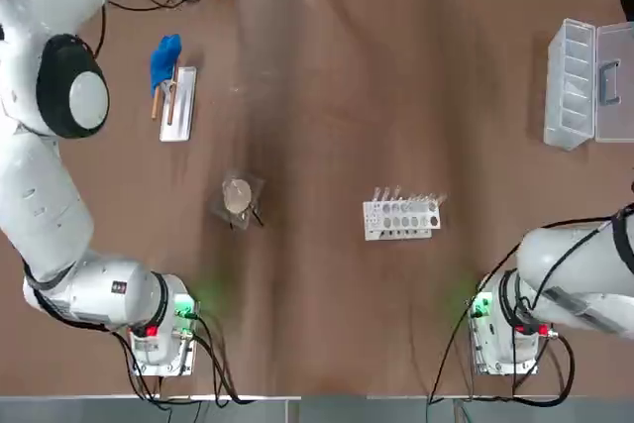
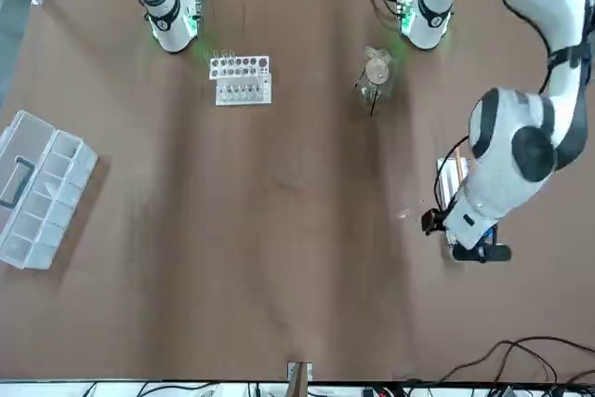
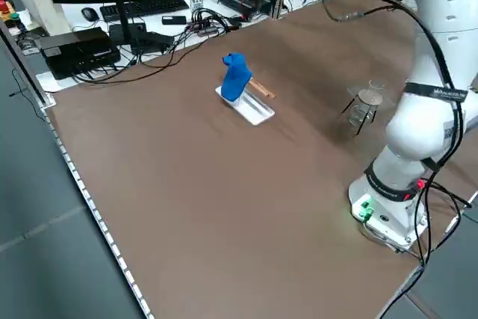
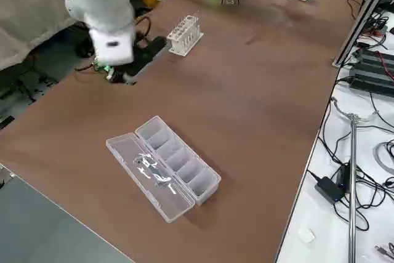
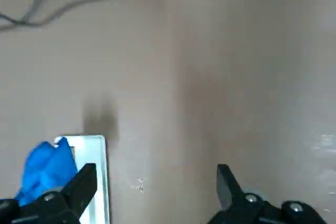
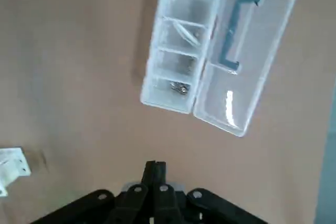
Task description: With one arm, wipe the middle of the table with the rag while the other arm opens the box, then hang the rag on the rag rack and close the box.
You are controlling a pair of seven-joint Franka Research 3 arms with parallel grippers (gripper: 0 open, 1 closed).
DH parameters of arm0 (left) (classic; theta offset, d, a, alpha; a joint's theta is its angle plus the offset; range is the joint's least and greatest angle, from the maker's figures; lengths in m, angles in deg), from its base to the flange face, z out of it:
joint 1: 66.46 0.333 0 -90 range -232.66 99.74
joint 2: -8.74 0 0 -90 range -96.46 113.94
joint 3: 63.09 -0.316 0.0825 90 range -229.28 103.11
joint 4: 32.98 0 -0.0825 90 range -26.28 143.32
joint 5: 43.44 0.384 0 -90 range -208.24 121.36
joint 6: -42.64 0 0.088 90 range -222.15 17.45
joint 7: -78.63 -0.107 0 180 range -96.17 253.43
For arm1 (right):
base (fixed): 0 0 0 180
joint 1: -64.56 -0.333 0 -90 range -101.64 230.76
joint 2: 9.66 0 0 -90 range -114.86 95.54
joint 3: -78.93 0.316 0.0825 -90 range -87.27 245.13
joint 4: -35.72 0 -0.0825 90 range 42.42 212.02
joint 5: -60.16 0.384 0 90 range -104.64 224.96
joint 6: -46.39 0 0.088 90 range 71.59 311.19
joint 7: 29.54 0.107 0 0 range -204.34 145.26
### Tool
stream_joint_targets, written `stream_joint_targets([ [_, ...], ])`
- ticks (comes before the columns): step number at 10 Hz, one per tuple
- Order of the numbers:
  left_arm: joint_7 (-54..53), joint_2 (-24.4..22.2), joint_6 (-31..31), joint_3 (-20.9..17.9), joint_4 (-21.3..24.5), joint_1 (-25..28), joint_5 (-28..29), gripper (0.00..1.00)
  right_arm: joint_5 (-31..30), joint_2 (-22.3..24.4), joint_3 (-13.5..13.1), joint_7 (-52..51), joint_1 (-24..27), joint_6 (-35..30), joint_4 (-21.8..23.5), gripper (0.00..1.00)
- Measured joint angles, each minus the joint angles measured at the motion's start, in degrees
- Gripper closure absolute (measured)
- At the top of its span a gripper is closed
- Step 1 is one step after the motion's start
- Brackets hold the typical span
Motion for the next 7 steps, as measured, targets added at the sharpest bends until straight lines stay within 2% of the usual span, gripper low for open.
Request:
stream_joint_targets([
  [3,-0.1,-10.6,8.1,0.0,-0.5,1.3,-1.0,0.0,6.2,-8.4,-0.1,-14.8,13.8,3.6,-1.1,0.99],
  [5,-2.5,-16.0,15.4,0.0,-0.3,3.7,-4.4,0.0,10.8,-16.3,0.0,-21.8,21.1,4.1,-5.8,0.99],
  [7,-4.7,-19.6,20.6,0.0,0.5,4.1,-4.8,0.0,14.2,-24.7,0.2,-24.3,25.0,5.0,-11.4,0.99],
])
